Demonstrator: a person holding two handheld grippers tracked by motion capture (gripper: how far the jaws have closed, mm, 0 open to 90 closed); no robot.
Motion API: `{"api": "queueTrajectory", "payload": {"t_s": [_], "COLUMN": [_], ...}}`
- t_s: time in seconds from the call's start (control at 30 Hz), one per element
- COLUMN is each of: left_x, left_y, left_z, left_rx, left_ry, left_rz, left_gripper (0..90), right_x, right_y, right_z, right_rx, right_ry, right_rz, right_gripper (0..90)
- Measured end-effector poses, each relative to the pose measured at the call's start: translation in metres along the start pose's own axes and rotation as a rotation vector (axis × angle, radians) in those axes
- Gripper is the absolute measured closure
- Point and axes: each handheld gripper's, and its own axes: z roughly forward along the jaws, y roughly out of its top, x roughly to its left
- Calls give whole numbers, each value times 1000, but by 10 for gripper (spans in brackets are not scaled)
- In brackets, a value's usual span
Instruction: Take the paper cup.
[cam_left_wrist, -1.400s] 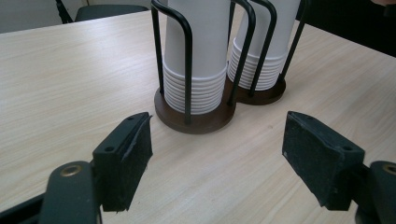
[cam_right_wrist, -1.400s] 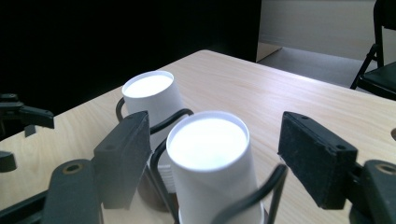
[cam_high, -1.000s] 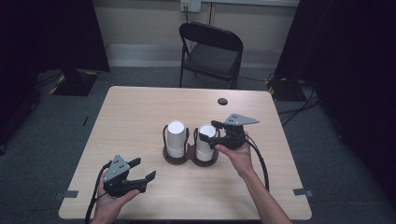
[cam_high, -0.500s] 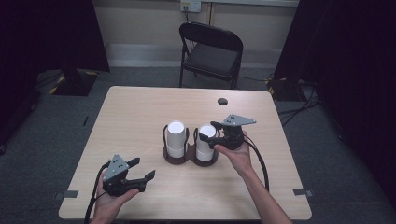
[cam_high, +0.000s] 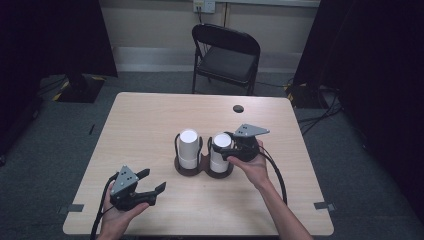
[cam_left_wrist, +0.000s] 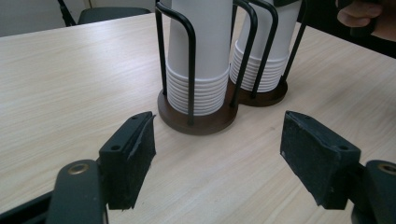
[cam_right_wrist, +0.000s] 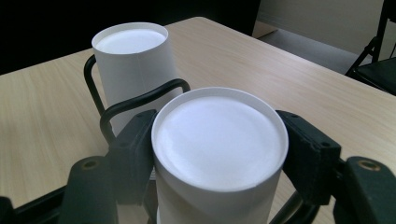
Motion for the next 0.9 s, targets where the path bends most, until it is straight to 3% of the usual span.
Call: {"api": "queueTrajectory", "payload": {"t_s": [0.27, 0.47, 0.9], "left_x": [-1, -7, -10], "left_y": [0, 2, 2], "left_z": [0, 1, 2], "left_rx": [1, 3, 5], "left_ry": [-4, 6, -22], "left_rz": [2, 47, 37], "left_gripper": [281, 303, 327], "right_x": [2, 0, -3], "right_y": [1, 3, 10], "right_z": [-1, -5, -16], "right_rx": [2, -27, -89], "right_ry": [-2, 0, 1], "right_rz": [-13, 5, 32], "right_gripper": [339, 341, 342]}}
